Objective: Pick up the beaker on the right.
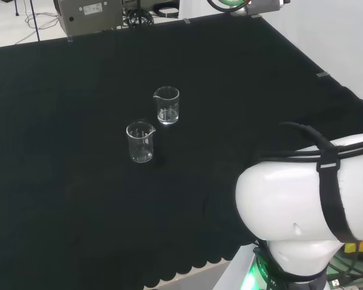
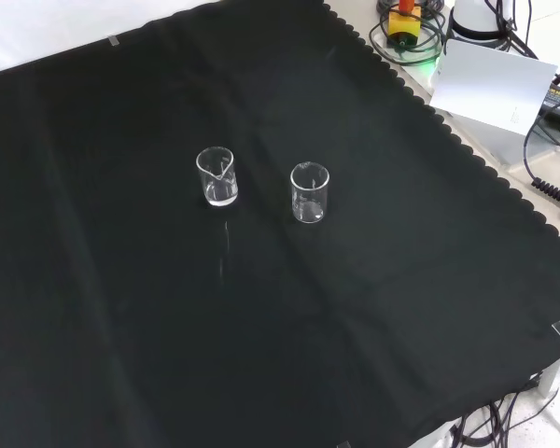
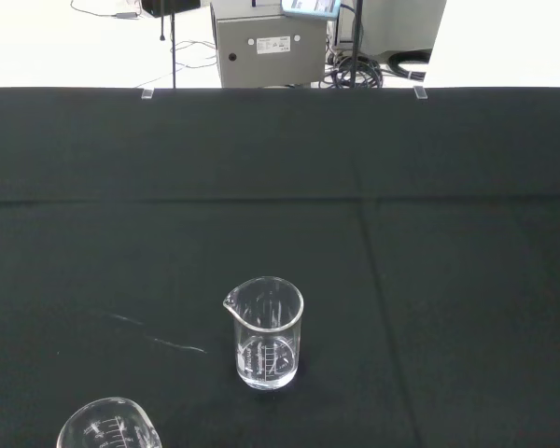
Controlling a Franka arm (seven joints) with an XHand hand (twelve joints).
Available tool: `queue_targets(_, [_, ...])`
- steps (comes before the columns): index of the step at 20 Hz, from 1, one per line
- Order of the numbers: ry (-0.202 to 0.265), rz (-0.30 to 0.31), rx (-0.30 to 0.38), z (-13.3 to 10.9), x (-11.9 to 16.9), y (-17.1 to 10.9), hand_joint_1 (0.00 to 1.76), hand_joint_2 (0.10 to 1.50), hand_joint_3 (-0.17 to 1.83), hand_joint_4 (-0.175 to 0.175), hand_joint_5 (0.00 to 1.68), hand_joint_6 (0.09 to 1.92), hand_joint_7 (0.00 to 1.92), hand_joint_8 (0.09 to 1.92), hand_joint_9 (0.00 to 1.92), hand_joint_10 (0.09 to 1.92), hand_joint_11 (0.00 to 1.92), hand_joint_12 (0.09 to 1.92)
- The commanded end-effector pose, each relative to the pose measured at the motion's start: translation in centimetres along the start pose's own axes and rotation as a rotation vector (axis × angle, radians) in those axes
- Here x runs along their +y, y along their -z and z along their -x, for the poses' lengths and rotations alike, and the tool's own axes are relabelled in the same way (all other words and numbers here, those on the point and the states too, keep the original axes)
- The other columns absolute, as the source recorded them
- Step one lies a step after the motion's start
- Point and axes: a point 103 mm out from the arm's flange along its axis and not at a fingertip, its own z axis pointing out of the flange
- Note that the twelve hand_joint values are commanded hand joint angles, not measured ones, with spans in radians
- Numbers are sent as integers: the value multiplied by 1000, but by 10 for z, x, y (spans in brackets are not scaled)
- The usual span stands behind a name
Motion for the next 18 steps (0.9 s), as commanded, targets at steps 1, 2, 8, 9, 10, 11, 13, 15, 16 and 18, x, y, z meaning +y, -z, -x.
queue_targets(1, [0, 11, -9, 1, 0, 0, 54, 1167, 524, -37, 256, 333, 15, 557, 173, 703, 52, 1340])
queue_targets(2, [0, 10, -11, -1, 0, 0, 30, 1213, 451, -37, 279, 272, 7, 563, 166, 711, 31, 1375])
queue_targets(8, [-8, -3, -11, 3, 4, -4, 3, 1299, 294, -37, 339, 124, 0, 569, 159, 718, 11, 1410])
queue_targets(9, [-9, -6, -10, 4, 4, -6, 2, 1301, 291, -37, 340, 122, 0, 569, 159, 718, 11, 1410])
queue_targets(10, [-11, -10, -10, 6, 5, -8, 2, 1302, 290, -37, 341, 120, 0, 569, 159, 718, 11, 1410])
queue_targets(11, [-14, -14, -9, 7, 6, -11, 3, 1303, 288, -37, 342, 118, 0, 569, 159, 718, 11, 1409])
queue_targets(13, [-25, -23, -6, 13, 8, -16, 4, 1304, 285, -37, 344, 115, 1, 569, 159, 718, 11, 1409])
queue_targets(15, [-37, -31, -5, 18, 12, -21, 4, 1305, 282, -37, 346, 112, 1, 570, 160, 717, 11, 1409])
queue_targets(16, [-43, -30, -2, 21, 14, -25, 5, 1306, 281, -37, 346, 111, 1, 570, 160, 717, 11, 1409])
queue_targets(18, [-86, -14, -80, 27, 18, -31, 5, 1307, 278, -37, 348, 108, 0, 570, 160, 717, 11, 1409])
